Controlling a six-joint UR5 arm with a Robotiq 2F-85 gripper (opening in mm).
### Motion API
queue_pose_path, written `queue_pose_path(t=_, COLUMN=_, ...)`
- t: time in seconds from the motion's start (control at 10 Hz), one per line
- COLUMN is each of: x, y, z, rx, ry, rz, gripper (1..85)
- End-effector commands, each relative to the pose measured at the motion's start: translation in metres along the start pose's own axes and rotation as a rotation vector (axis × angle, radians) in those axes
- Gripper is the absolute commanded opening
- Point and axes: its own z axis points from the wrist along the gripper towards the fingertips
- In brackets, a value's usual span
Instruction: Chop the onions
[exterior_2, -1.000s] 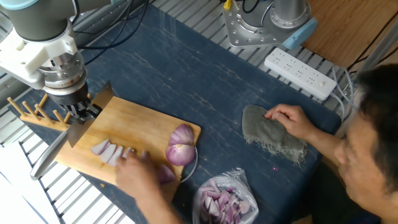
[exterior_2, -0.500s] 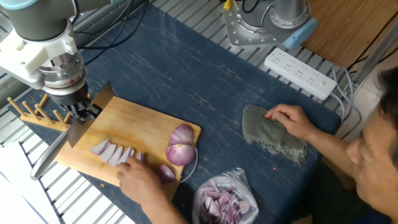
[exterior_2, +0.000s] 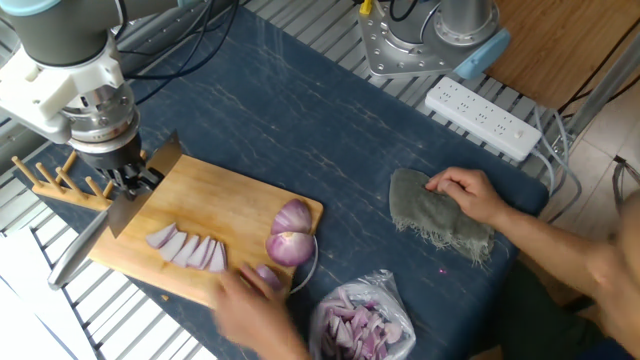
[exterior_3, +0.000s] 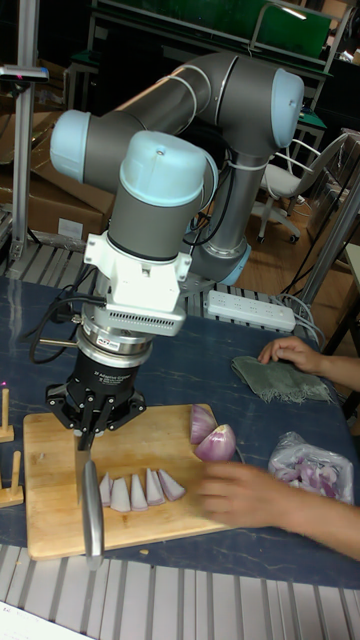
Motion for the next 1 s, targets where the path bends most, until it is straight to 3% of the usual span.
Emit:
queue_pose_path(t=0.0, x=-0.001, y=0.001, z=-0.001, rx=-0.009, ry=-0.004, rz=0.014, gripper=1.0)
queue_pose_path(t=0.3, x=-0.002, y=0.01, z=0.0, rx=-0.039, ry=-0.001, rz=0.054, gripper=1.0)
queue_pose_path(t=0.5, x=-0.003, y=0.026, z=0.001, rx=-0.086, ry=0.005, rz=0.107, gripper=1.0)
queue_pose_path(t=0.9, x=-0.01, y=0.04, z=0.005, rx=-0.099, ry=-0.008, rz=0.148, gripper=1.0)
